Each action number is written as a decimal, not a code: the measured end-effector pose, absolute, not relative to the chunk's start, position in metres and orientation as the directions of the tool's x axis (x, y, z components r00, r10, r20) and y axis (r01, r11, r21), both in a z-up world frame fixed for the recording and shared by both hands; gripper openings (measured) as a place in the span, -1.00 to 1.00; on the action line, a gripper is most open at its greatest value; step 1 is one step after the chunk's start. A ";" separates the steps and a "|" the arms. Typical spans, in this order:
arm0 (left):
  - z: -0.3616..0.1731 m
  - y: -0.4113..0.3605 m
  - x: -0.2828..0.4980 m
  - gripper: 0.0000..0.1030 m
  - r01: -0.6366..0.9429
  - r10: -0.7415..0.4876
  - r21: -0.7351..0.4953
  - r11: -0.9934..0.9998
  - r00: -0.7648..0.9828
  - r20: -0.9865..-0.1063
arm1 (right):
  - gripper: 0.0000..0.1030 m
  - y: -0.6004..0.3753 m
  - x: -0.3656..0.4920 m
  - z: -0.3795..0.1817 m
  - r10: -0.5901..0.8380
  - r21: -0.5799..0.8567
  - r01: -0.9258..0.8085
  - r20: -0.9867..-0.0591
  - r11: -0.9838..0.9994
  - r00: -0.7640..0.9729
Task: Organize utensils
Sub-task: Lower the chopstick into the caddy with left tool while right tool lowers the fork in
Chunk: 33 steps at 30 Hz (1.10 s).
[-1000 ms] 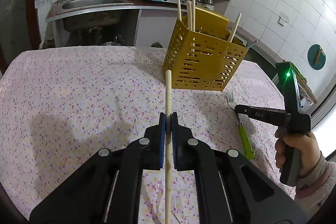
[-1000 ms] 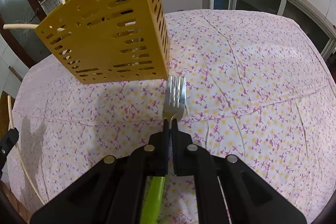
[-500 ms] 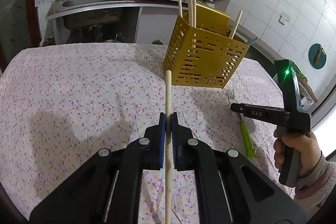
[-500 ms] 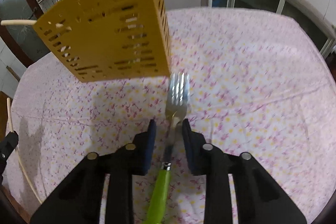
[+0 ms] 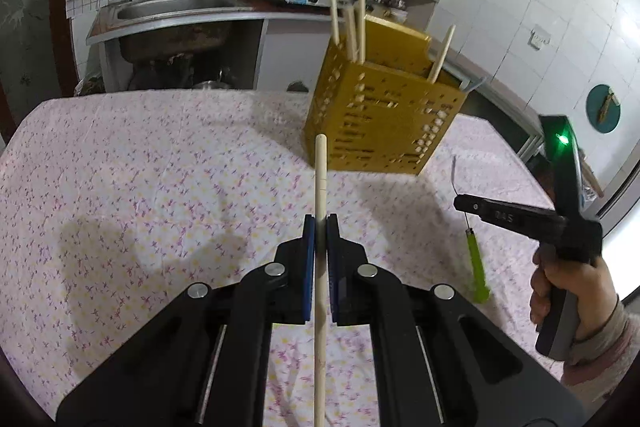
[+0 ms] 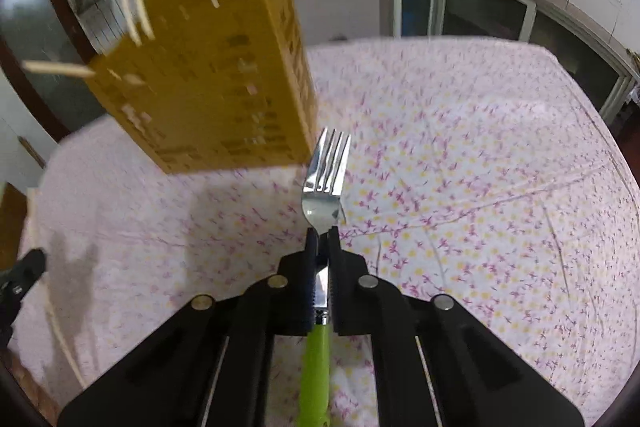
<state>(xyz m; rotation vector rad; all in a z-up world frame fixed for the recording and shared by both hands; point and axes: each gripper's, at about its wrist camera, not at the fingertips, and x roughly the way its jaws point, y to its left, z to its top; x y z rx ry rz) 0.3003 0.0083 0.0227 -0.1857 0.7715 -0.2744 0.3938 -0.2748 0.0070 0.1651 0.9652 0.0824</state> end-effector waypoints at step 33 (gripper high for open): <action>0.148 -0.041 0.352 -0.91 0.334 -0.361 -0.204 0.920 0.925 -0.116 | -0.89 -0.283 0.357 0.136 0.212 0.190 -0.199 -0.051 0.961 0.976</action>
